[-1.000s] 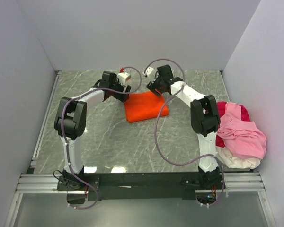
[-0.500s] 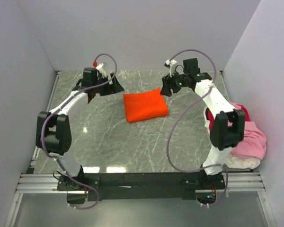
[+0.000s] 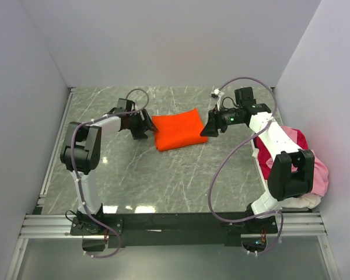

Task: Fold and stack the t-shirts
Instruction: Fold the tshirt, then neatly place the folded tshirt to the corner

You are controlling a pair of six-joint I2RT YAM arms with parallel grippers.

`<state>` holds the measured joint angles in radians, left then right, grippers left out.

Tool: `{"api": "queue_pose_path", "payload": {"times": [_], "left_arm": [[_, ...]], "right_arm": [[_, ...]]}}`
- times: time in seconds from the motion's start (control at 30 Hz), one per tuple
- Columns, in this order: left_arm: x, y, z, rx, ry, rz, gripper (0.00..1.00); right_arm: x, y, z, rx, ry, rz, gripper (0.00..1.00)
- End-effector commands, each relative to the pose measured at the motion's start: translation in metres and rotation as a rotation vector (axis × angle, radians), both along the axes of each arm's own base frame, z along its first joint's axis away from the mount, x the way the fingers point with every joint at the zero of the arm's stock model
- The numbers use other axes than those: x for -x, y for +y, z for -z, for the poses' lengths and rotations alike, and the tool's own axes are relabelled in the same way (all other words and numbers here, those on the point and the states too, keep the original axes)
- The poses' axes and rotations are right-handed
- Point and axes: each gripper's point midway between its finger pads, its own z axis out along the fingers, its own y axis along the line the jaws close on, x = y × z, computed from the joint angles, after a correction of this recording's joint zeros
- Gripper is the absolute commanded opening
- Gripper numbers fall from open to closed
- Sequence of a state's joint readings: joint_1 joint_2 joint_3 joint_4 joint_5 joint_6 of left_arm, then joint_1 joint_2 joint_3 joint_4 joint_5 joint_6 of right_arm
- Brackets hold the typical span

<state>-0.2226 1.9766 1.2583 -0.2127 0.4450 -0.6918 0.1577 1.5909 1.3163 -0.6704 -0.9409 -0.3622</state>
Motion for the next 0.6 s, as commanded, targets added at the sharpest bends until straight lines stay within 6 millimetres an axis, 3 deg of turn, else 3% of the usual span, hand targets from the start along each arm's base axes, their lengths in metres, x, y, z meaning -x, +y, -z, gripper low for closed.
{"api": "queue_pose_path", "payload": {"times": [0.0, 0.1, 0.2, 0.3, 0.33, 0.37, 0.47, 0.57], "left_arm": [[-0.015, -0.021, 0.006, -0.015, 0.018, 0.000, 0.72], [-0.022, -0.029, 0.015, -0.020, 0.066, 0.005, 0.56], [-0.019, -0.029, 0.034, -0.068, 0.109, 0.022, 0.52], [-0.021, -0.024, 0.037, -0.087, 0.123, 0.051, 0.28], [-0.024, -0.019, 0.035, -0.103, 0.107, 0.060, 0.14], [-0.029, -0.006, 0.032, -0.132, 0.093, 0.052, 0.00], [-0.041, 0.028, 0.027, -0.195, 0.074, 0.014, 0.00], [-0.059, 0.081, 0.023, -0.273, 0.064, -0.026, 0.00]], "right_arm": [[0.000, -0.004, -0.012, -0.067, -0.010, -0.022, 0.66], [0.002, -0.004, -0.015, -0.071, -0.021, -0.027, 0.66], [0.003, -0.005, -0.016, -0.075, -0.025, -0.032, 0.65], [0.003, -0.006, -0.017, -0.076, -0.026, -0.037, 0.65], [0.005, -0.006, -0.017, -0.081, -0.015, -0.042, 0.65], [0.004, -0.007, -0.016, -0.085, -0.015, -0.045, 0.64], [0.007, -0.007, -0.016, -0.091, -0.001, -0.054, 0.63], [0.009, -0.007, -0.015, -0.094, 0.004, -0.070, 0.62]]}}
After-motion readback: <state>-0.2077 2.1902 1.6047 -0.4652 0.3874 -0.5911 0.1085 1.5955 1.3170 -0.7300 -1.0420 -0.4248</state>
